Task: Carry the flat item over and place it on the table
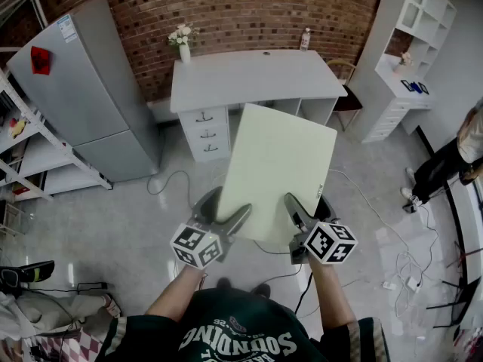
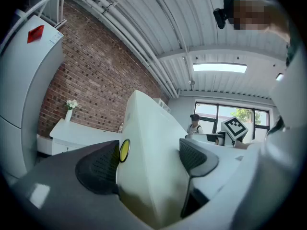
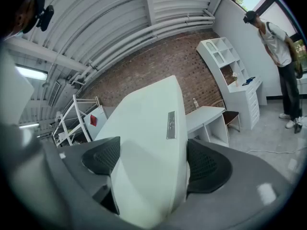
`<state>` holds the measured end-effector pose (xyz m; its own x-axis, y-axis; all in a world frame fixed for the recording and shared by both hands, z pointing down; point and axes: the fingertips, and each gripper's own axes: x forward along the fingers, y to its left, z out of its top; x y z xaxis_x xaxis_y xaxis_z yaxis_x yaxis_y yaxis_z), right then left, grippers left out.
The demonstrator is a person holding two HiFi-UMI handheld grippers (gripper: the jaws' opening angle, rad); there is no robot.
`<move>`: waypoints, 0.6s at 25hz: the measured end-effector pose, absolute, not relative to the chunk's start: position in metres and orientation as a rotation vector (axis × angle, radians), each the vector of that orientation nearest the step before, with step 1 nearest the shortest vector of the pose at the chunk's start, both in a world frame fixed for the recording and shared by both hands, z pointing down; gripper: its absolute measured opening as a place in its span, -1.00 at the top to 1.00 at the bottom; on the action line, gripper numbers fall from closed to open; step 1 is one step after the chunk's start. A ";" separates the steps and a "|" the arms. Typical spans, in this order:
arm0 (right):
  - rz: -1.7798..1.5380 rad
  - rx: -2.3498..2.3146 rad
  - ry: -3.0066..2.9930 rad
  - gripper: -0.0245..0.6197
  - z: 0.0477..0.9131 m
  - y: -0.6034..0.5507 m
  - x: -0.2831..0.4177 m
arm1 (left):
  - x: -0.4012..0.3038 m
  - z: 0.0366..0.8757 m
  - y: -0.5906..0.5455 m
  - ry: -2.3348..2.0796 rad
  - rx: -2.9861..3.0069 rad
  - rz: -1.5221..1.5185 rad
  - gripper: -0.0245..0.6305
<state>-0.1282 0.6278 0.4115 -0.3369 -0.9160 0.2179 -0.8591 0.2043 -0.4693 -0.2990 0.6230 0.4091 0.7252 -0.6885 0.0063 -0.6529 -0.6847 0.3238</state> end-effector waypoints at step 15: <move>-0.805 -1.715 2.388 -0.43 0.420 0.639 -0.109 | -0.280 0.420 0.639 -1.076 2.593 -0.177 -0.28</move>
